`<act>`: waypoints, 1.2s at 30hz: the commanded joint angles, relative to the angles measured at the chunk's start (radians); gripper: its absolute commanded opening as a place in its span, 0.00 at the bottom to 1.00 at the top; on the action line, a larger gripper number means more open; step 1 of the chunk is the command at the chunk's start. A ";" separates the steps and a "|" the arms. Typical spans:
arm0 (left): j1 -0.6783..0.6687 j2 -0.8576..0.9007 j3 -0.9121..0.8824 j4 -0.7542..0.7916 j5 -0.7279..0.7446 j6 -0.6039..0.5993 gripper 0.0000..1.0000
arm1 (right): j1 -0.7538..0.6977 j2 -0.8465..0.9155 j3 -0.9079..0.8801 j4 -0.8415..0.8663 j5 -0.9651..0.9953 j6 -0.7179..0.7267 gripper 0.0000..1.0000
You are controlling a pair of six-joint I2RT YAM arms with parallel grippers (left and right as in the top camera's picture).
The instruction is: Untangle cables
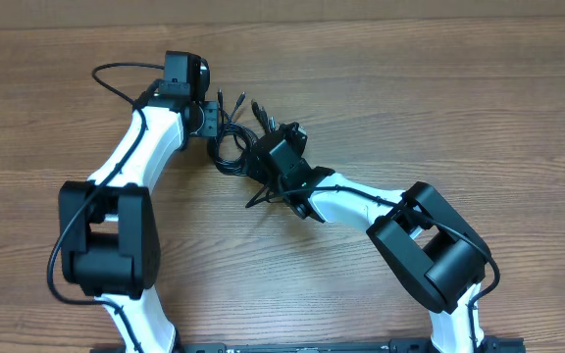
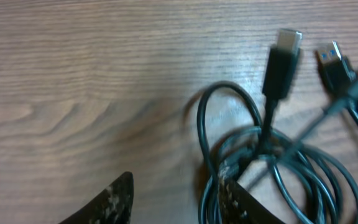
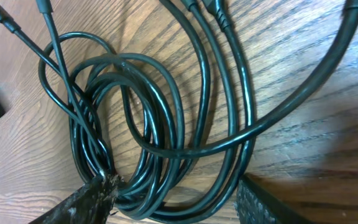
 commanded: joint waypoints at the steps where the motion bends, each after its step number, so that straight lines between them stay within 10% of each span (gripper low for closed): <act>1: 0.000 0.096 0.009 0.106 0.037 0.025 0.45 | -0.003 0.012 -0.009 0.008 0.000 -0.013 0.62; 7: 0.001 0.200 0.009 0.196 0.016 0.024 0.44 | -0.003 0.012 -0.009 0.008 0.000 -0.013 0.63; 10: 0.002 0.204 0.010 0.200 -0.054 0.026 0.04 | -0.003 0.012 -0.009 0.008 0.000 -0.017 0.63; 24: -0.110 -0.217 0.024 0.016 0.113 0.021 0.04 | -0.020 0.012 -0.009 0.144 -0.201 -0.023 0.69; 36: -0.111 -0.217 0.024 -0.058 0.171 -0.342 0.04 | -0.096 0.012 -0.009 0.173 -0.510 0.251 0.70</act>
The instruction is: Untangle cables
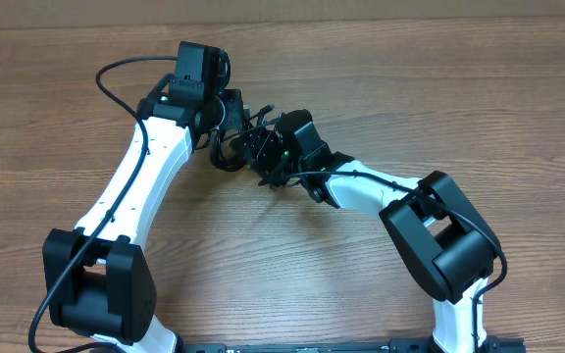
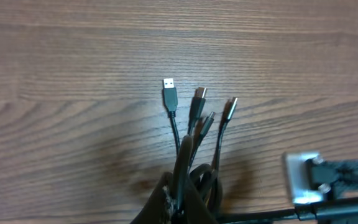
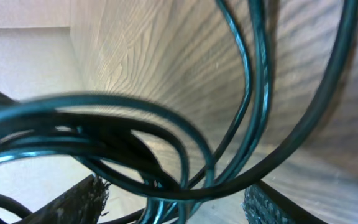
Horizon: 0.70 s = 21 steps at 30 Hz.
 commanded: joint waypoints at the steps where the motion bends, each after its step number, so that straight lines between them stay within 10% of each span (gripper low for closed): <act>1: -0.005 -0.029 0.012 0.005 0.052 -0.148 0.04 | 0.013 0.006 -0.005 0.007 -0.048 0.123 0.70; 8: -0.005 -0.080 0.012 0.056 0.288 -0.121 0.04 | 0.023 0.008 -0.005 -0.137 0.328 0.119 0.58; 21: -0.005 -0.407 0.012 -0.062 -0.441 -0.063 0.04 | -0.010 0.008 -0.005 -0.311 0.538 0.026 0.46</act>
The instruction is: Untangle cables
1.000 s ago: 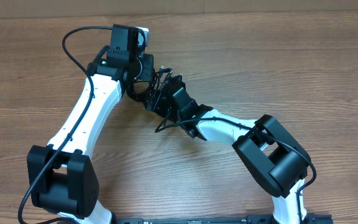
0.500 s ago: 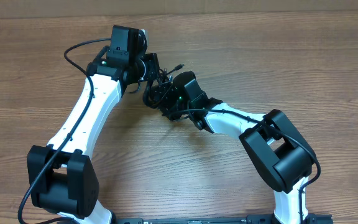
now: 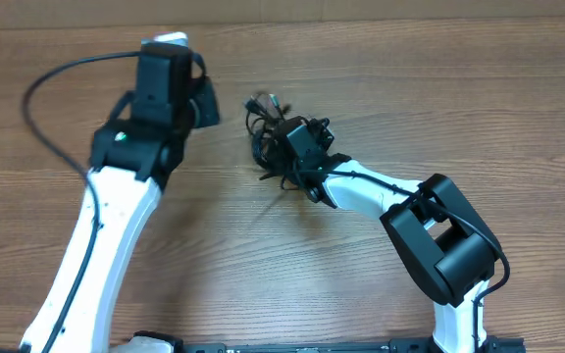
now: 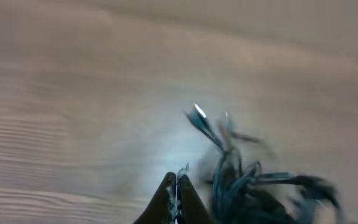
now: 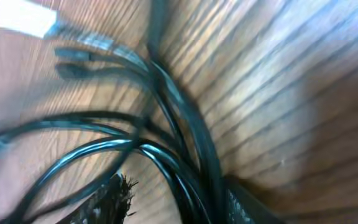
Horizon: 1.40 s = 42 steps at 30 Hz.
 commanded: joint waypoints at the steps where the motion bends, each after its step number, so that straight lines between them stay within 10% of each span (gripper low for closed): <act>1: 0.005 -0.100 0.028 0.003 -0.264 0.023 0.04 | -0.018 0.019 -0.025 -0.030 0.045 -0.031 0.46; 6: 0.006 -0.079 0.026 -0.098 -0.262 0.022 0.10 | -0.018 0.019 -0.025 -0.025 0.011 -0.039 0.46; 9: 0.011 0.087 0.026 -0.156 -0.170 0.022 0.42 | -0.018 0.019 -0.025 0.030 -0.056 -0.139 0.47; 13: 0.051 0.296 0.026 -0.082 0.060 0.013 0.55 | -0.018 0.019 -0.025 0.044 -0.062 -0.170 0.48; 24: 0.080 0.650 0.026 0.203 0.129 -0.156 0.28 | -0.018 0.019 -0.025 0.057 -0.062 -0.192 0.49; 27: 0.081 0.651 0.026 0.172 0.129 -0.063 0.04 | -0.018 0.019 -0.023 0.093 -0.084 -0.270 0.52; 30: 0.081 0.584 0.069 0.103 0.142 0.113 0.04 | -0.026 0.019 0.093 -0.009 -0.224 -0.483 0.60; 38: -0.037 0.296 0.133 0.071 0.242 0.303 0.04 | -0.025 0.019 0.106 -0.031 -0.329 -0.420 0.68; 42: -0.104 0.278 0.133 0.050 0.068 0.356 0.04 | -0.050 0.019 0.106 -0.042 -0.338 -0.444 0.76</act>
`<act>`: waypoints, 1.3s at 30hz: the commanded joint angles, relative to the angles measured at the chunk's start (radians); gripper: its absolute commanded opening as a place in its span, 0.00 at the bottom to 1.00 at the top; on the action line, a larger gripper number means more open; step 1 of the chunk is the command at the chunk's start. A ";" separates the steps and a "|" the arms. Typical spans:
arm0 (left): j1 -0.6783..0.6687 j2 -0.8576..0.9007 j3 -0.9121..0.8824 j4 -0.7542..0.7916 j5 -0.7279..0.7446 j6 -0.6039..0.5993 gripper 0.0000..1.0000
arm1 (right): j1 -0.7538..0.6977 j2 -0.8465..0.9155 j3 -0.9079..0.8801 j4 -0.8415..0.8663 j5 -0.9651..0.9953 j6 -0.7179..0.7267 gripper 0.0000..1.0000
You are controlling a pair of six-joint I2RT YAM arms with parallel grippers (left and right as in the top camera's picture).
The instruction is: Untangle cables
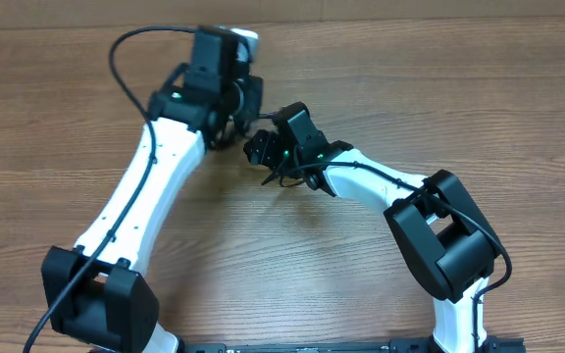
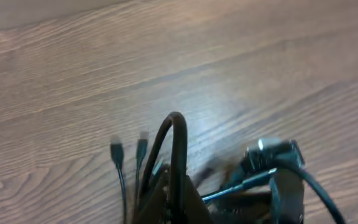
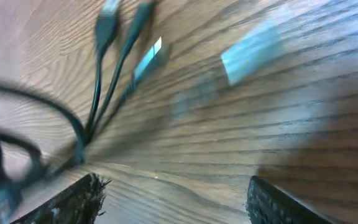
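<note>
A bundle of black cables (image 1: 247, 129) hangs between my two grippers at the back middle of the table. My left gripper (image 2: 176, 194) is shut on a black cable loop (image 2: 178, 134) that arches up out of its jaws. Two plugs (image 2: 117, 150) dangle to the left of the loop. In the overhead view the left gripper (image 1: 235, 124) is just left of the right gripper (image 1: 261, 149). My right gripper (image 3: 176, 200) stands open over bare wood. Blurred cables (image 3: 82, 127) and plugs (image 3: 107, 18) lie to its upper left, outside the jaws.
The wooden table (image 1: 439, 108) stretches out on all sides of the bundle. The left arm's own black supply cable (image 1: 130, 44) arcs over the table's back left. The right arm's wrist body (image 2: 275, 177) shows close beside the left jaws.
My left gripper was shut on nothing, up and to the left of the bundle; now it is back at the bundle, shut on a cable loop. Cables no longer run between the right fingers.
Both grippers stood open around the coiled bundle on the table. Then the left was shut on cables with plugs hanging, and cables crossed the right jaws. Later the left was shut and apart from the bundle. Now it holds a loop, and the right is open and bare.
</note>
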 commanded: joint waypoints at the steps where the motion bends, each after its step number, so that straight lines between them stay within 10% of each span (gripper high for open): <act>1: -0.018 -0.013 0.015 -0.012 -0.135 0.042 0.04 | -0.040 0.008 0.018 0.031 -0.135 -0.013 0.76; 13: -0.032 0.046 0.005 -0.277 -0.255 0.032 0.04 | -0.257 -0.039 0.017 -0.207 -0.319 -0.078 0.68; 20: -0.163 0.174 0.005 -0.335 -0.038 0.035 0.06 | -0.538 -0.095 0.017 -0.541 -0.319 -0.318 0.73; 24: -0.215 0.175 0.040 -0.426 0.225 0.075 0.63 | -0.648 -0.095 0.017 -0.647 -0.395 -0.477 0.76; 30: -0.173 0.175 0.268 -0.575 0.314 0.048 0.79 | -0.666 -0.095 0.018 -0.634 -0.688 -0.696 0.76; 34: -0.043 0.176 0.293 -0.645 0.159 -0.228 0.85 | -0.599 -0.095 0.017 -0.669 -0.746 -0.826 0.76; 39: 0.137 0.176 0.143 -0.627 0.164 -0.255 0.76 | -0.467 -0.095 0.017 -0.652 -0.746 -0.888 0.75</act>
